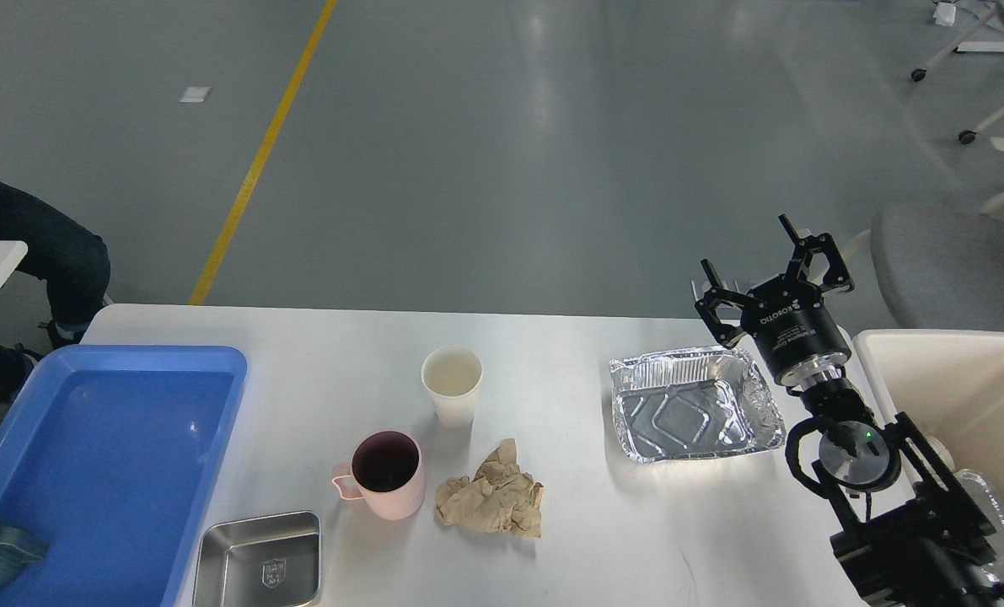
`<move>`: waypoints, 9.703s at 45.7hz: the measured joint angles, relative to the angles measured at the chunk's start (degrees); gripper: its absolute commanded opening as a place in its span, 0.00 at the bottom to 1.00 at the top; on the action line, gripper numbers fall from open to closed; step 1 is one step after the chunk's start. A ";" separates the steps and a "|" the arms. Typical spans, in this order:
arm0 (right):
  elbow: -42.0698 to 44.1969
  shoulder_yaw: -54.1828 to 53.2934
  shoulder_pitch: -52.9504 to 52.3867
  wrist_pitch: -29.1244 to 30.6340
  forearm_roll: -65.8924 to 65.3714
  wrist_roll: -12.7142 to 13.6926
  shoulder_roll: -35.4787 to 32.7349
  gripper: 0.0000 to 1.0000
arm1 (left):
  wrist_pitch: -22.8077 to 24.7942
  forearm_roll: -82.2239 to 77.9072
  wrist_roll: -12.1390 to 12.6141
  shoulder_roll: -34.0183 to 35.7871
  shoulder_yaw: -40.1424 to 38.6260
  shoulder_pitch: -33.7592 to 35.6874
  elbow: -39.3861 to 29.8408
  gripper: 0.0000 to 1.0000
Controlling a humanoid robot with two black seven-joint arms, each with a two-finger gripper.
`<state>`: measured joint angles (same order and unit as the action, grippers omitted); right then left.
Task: Tidy desktop
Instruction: 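Move the left gripper over the pink mug and lower it, then close the left gripper on the pink mug rim, then lift the pink mug and carry it toward the blue bin, then lower the pink mug into the blue bin and release it, then raise the left gripper out of the blue bin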
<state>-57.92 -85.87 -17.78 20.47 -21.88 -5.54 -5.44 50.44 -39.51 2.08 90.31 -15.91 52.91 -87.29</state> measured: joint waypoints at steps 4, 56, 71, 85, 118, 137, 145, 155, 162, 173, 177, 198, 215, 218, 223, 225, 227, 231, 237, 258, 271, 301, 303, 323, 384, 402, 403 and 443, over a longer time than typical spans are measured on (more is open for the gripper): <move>-0.07 0.00 0.14 -0.02 0.00 0.00 0.00 1.00 | -0.21 -1.13 2.74 -3.01 0.00 1.13 0.15 0.99; -0.44 -0.62 0.99 0.20 0.08 -0.18 -1.32 1.00 | 4.56 -20.28 16.64 -58.59 0.77 9.67 32.27 0.99; -0.44 -1.06 0.99 0.18 0.06 -0.18 -1.41 1.00 | 4.56 -22.98 16.79 -64.99 0.86 8.90 34.02 0.99; -0.44 -1.38 0.91 0.18 0.00 -0.18 -1.81 1.00 | 4.56 -23.15 17.21 -68.08 0.97 6.66 34.03 0.99; -0.44 -1.41 0.99 0.13 0.00 -0.18 -1.85 1.00 | 4.56 -23.25 17.65 -69.19 2.38 4.34 34.24 0.98; -0.44 -1.84 1.61 0.18 0.04 -0.18 -1.85 1.00 | 4.56 -26.41 17.81 -71.19 2.92 4.27 36.25 0.51; -0.44 -1.85 1.70 0.18 0.05 -0.18 -2.16 1.00 | 4.56 -27.26 19.05 -71.87 3.73 4.27 36.57 0.17; -0.44 -1.91 1.80 0.18 0.08 -0.18 -2.29 1.00 | 4.56 -27.94 19.97 -73.48 4.70 3.92 36.75 0.00; -0.44 -2.21 2.01 0.18 0.09 -0.18 -2.29 1.00 | 4.56 -29.11 22.17 -73.80 5.59 3.86 36.79 0.00; -0.44 -2.37 2.05 0.19 0.08 -0.18 -2.29 1.00 | 4.56 -29.80 23.48 -73.55 5.78 3.97 36.76 0.00; -0.44 -2.37 2.06 0.19 0.08 -0.18 -2.29 1.00 | 4.56 -29.94 23.53 -73.49 5.79 4.10 36.69 0.00; -0.44 -2.33 2.15 0.19 0.00 -0.18 -2.33 1.00 | 4.41 -28.98 23.39 -72.06 0.71 5.95 36.26 0.00; -0.44 -2.36 2.22 0.19 0.05 -0.18 -2.97 1.00 | 4.56 -28.12 23.55 -65.23 -8.06 6.90 35.14 0.00; -0.44 -2.33 2.20 0.19 0.05 -0.18 -2.94 1.00 | 4.56 -27.42 23.59 -64.07 -10.53 7.60 35.01 0.00; -0.44 -2.29 2.14 0.19 0.00 -0.18 -2.95 1.00 | 4.56 -24.19 23.97 -62.51 -15.03 9.37 34.95 0.00; -0.44 -2.28 2.10 0.19 -0.01 -0.18 -2.99 1.00 | 4.56 -22.52 24.11 -61.84 -16.33 10.00 34.95 0.00; -0.44 -2.28 2.07 0.19 -0.01 -0.18 -3.01 1.00 | 4.56 -20.41 24.23 -61.03 -17.62 10.77 34.99 0.00; -0.44 -2.24 1.97 0.19 -0.01 -0.18 -3.01 1.00 | 4.56 -15.94 24.44 -59.71 -19.82 12.80 35.21 0.00; -0.44 -2.19 1.76 0.18 0.00 -0.18 -3.05 1.00 | 4.56 -9.09 25.66 -58.16 -21.70 18.27 35.77 0.00; -0.44 -2.19 1.60 0.18 -0.01 -0.08 -3.17 1.00 | 4.56 -3.11 30.11 -51.24 -20.55 26.36 35.67 0.00; -0.50 -2.07 1.51 0.15 0.00 0.00 -3.60 1.00 | 4.56 -3.77 33.56 -42.78 -8.06 25.37 35.16 0.00; -0.27 -1.49 0.33 0.08 0.00 0.00 -3.47 1.00 | 4.56 -8.92 34.03 -36.02 2.11 9.61 25.00 0.00; -0.25 -1.49 0.28 0.03 0.00 0.00 -3.50 1.00 | 4.56 -9.04 34.06 -36.98 2.26 8.93 24.61 0.00; -0.16 -1.81 -0.38 -0.17 0.00 0.00 -4.46 1.00 | 4.56 -11.52 36.75 -39.09 3.65 1.28 18.96 0.00; -0.43 -1.78 -0.68 -0.18 0.00 0.00 -4.37 1.00 | 4.55 -17.09 37.01 -38.89 3.08 -7.81 18.90 0.26; -0.52 -1.75 -0.12 -0.01 0.00 0.00 -4.40 1.00 | 4.58 -16.72 36.82 -38.73 0.51 -7.14 19.40 0.98; -0.53 -1.75 -0.10 0.00 -0.01 0.00 -4.40 1.00 | 4.58 -16.70 36.82 -38.73 -0.01 -7.07 19.59 0.98; -0.35 -0.97 -0.75 0.08 -0.01 0.00 -3.97 1.00 | 1.84 -16.94 36.81 -47.95 -21.26 -4.70 29.89 0.98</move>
<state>-58.27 -86.85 -18.53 20.55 -21.89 -5.54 -9.41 52.28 -56.45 38.89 42.36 -37.17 48.21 -57.40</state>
